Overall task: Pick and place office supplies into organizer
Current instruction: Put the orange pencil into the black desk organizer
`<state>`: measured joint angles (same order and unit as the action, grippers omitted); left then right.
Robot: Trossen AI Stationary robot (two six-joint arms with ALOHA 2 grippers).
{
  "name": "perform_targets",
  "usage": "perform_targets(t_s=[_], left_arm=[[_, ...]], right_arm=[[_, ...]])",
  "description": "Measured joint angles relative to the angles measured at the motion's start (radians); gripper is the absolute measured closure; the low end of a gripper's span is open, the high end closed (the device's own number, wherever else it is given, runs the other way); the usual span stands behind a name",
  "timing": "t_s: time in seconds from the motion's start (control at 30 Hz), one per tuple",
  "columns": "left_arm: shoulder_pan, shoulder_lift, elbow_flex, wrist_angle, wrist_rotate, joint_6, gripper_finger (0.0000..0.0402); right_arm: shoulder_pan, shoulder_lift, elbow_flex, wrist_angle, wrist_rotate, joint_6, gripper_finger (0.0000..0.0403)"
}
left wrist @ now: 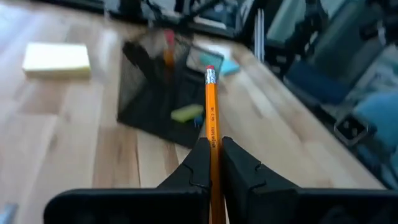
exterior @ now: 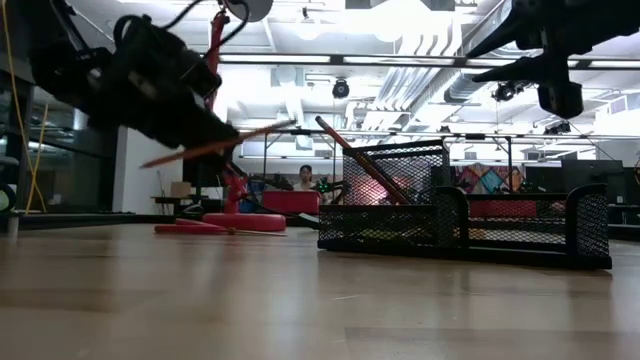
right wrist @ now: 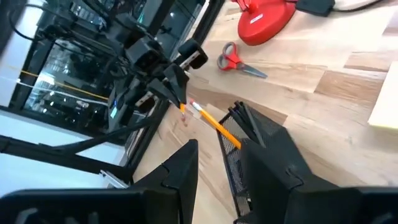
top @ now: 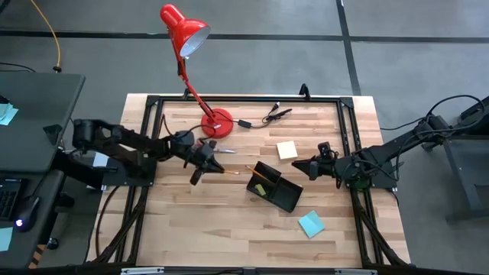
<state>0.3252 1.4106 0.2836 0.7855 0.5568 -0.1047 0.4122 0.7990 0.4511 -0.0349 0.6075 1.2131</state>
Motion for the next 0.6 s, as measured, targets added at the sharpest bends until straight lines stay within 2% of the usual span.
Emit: perform_targets(t_s=[0.2, 0.4, 0.6], left_arm=[[0.002, -0.077, 0.088, -0.003, 0.006, -0.059, 0.0398], [0.001, -0.085, 0.233, -0.037, 0.000, -0.087, 0.0398], [0.002, -0.085, 0.370, -0.116, -0.054, -0.102, 0.0398]], right_arm=[[-0.023, 0.000, 0.000, 0.131, 0.017, -0.107, 0.0286], [-0.081, 0.000, 0.000, 0.309, -0.013, -0.252, 0.0286], [-0.100, 0.013, 0.000, 0.394, -0.032, -0.436, 0.0274]])
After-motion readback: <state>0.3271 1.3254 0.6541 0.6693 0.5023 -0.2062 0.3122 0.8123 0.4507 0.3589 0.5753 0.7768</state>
